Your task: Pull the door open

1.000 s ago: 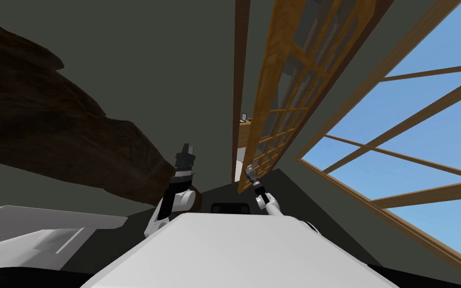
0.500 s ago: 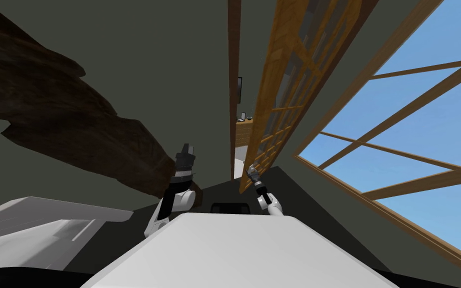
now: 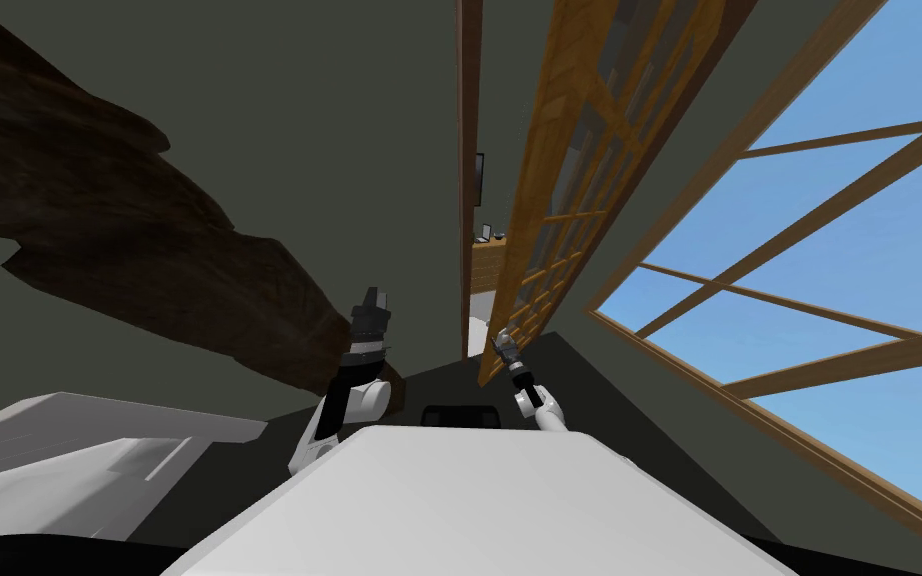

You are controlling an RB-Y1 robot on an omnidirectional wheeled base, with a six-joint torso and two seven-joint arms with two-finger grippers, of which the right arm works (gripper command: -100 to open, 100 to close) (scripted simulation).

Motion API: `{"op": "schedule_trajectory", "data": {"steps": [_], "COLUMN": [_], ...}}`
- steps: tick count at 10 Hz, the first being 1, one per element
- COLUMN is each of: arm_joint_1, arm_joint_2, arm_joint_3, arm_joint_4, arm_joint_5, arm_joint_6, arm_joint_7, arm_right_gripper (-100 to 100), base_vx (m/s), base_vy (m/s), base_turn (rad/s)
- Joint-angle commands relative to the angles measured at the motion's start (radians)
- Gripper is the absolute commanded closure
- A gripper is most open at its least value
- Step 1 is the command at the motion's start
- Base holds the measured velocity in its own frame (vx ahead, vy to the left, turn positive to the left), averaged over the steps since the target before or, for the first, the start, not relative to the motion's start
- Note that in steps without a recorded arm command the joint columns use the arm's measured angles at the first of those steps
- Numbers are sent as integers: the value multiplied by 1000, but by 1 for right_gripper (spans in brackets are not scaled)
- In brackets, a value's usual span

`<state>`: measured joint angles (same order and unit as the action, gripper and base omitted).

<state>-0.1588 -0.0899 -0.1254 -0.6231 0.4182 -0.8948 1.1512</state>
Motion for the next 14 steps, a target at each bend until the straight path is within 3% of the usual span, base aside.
{"op": "schedule_trajectory", "data": {"steps": [1, 3, 4, 7, 11, 14], "arm_joint_1": [-8, -8, -43, -42, -42, -42], "arm_joint_2": [30, 30, -2, -5, -6, -10], "arm_joint_3": [18, 18, -14, -11, -10, -7], "arm_joint_4": [50, 77, 94, 95, 96, 98], "arm_joint_5": [7, 7, -17, -32, -38, -56], "arm_joint_6": [-31, -31, -52, -51, -51, -51], "arm_joint_7": [11, 11, 1, -74, -102, -187], "arm_right_gripper": [100, 100, 100, 100, 100, 100], "base_vx": [7, 9, 14, -23, -11, -27], "base_vy": [-3, -2, -46, -54, -19, -40], "base_turn": [-3, -3, 38, 78, 26, 89]}}
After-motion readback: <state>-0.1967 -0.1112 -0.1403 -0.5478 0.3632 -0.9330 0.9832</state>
